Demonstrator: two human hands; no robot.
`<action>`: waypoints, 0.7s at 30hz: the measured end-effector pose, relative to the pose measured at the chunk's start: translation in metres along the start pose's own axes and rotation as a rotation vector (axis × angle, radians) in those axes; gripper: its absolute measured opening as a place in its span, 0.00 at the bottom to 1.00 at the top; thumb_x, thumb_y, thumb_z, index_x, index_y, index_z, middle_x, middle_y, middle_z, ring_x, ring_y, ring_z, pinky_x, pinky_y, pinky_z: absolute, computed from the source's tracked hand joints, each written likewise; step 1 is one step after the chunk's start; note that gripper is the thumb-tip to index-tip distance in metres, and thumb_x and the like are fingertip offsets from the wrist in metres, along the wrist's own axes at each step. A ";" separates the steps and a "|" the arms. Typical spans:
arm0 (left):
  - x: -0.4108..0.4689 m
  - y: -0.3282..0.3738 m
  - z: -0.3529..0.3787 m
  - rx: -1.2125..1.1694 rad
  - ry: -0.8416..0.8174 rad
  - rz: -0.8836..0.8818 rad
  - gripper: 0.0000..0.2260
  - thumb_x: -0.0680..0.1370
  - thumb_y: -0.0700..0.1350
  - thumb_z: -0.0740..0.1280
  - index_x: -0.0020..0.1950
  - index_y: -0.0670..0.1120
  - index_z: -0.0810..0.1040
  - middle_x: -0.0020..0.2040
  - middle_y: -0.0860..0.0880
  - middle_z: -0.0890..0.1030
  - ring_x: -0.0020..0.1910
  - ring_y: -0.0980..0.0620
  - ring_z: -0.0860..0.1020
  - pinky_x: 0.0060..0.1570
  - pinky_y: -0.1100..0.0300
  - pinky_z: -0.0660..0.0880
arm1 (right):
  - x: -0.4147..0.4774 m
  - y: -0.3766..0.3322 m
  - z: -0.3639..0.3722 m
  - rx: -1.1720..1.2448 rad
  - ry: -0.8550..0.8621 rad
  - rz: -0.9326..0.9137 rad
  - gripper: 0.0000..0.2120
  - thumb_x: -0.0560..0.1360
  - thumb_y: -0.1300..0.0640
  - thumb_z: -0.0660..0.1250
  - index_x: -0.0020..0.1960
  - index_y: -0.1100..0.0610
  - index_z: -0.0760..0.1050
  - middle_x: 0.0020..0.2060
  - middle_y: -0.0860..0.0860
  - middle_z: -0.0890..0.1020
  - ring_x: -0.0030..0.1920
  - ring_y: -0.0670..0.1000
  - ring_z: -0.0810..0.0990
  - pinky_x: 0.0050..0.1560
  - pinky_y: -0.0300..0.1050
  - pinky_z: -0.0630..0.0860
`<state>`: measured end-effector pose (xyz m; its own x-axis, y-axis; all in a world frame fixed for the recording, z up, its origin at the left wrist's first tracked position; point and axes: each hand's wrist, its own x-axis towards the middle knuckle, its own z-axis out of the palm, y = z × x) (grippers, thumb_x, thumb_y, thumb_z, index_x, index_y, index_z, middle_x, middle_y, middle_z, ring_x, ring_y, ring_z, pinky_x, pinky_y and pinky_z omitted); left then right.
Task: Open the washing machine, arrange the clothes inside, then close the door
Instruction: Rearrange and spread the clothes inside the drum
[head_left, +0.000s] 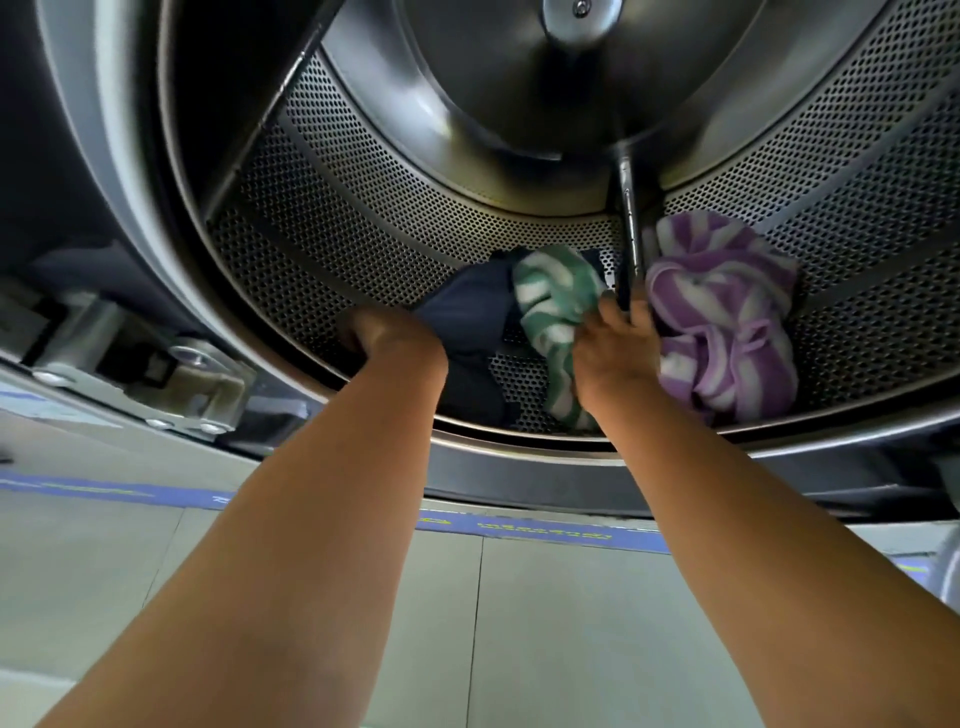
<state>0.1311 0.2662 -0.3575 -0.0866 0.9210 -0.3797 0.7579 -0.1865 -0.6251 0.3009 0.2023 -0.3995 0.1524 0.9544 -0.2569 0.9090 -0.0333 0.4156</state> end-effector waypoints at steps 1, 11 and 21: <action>0.002 -0.008 -0.003 0.000 0.003 -0.033 0.16 0.79 0.46 0.59 0.65 0.46 0.75 0.64 0.48 0.77 0.63 0.46 0.74 0.45 0.52 0.71 | 0.000 -0.001 0.000 0.001 0.006 0.049 0.28 0.76 0.43 0.57 0.74 0.51 0.65 0.72 0.50 0.66 0.74 0.56 0.51 0.74 0.65 0.41; 0.000 0.024 -0.006 -0.043 0.280 0.417 0.36 0.78 0.48 0.61 0.78 0.56 0.40 0.79 0.45 0.39 0.78 0.41 0.41 0.71 0.31 0.44 | -0.006 -0.001 0.000 0.205 0.152 0.078 0.37 0.70 0.46 0.70 0.73 0.53 0.57 0.68 0.53 0.66 0.71 0.56 0.58 0.74 0.65 0.44; 0.023 0.040 0.007 -0.002 0.167 0.559 0.25 0.82 0.47 0.55 0.78 0.50 0.52 0.77 0.47 0.58 0.74 0.56 0.60 0.73 0.49 0.57 | 0.016 0.006 -0.006 0.118 0.085 -0.161 0.42 0.77 0.47 0.61 0.78 0.50 0.35 0.78 0.49 0.35 0.76 0.58 0.33 0.74 0.63 0.34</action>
<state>0.1552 0.2775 -0.3961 0.4299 0.7243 -0.5391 0.6602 -0.6595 -0.3595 0.3064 0.2197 -0.3958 -0.0276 0.9716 -0.2349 0.9588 0.0921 0.2686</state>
